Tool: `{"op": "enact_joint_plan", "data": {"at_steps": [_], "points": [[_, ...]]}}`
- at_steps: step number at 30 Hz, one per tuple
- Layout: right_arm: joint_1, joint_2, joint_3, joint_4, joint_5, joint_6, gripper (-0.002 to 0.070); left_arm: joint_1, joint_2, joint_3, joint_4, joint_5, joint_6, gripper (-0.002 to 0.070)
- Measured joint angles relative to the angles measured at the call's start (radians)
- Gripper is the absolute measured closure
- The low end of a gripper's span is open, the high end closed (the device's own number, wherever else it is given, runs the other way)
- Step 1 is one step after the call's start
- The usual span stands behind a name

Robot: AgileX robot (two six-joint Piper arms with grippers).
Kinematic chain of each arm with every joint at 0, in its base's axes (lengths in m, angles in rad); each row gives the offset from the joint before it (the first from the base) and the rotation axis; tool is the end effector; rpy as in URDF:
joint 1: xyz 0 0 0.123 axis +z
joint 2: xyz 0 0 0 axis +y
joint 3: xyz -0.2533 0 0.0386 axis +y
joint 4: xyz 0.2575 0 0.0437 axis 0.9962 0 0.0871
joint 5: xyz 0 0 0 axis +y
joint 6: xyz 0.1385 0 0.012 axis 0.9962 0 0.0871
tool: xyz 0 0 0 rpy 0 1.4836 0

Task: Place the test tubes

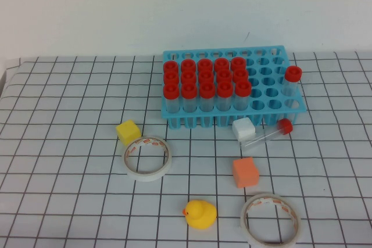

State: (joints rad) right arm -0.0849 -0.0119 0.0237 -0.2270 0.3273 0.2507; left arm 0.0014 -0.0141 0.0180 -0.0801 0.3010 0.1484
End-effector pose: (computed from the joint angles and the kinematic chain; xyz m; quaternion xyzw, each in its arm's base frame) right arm 0.1374 -0.0218 0.1656 0.0696 0.7846 -0.0438 0.6145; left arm 0.1396 -0.0031 0.1707 0.0349 0.7787 0.0137 0.6263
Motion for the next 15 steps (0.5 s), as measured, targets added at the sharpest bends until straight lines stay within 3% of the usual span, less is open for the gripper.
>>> {"op": "enact_joint_plan", "data": {"at_steps": [3, 9, 15], "points": [[0.000, 0.000, 0.000, 0.002, 0.000, 0.011, 0.0678, 0.000, 0.000, 0.000, -0.170, -0.024, -0.076, 0.0676], [0.000, 0.000, 0.000, 0.111, 0.000, 0.025, 0.0678, 0.000, 0.000, 0.002, -0.719, -0.104, -0.250, 0.0676], [0.000, 0.000, 0.001, 0.588, 0.004, 0.079, 0.0678, 0.000, 0.000, 0.002, -0.861, -0.142, -0.263, 0.0676]]}}
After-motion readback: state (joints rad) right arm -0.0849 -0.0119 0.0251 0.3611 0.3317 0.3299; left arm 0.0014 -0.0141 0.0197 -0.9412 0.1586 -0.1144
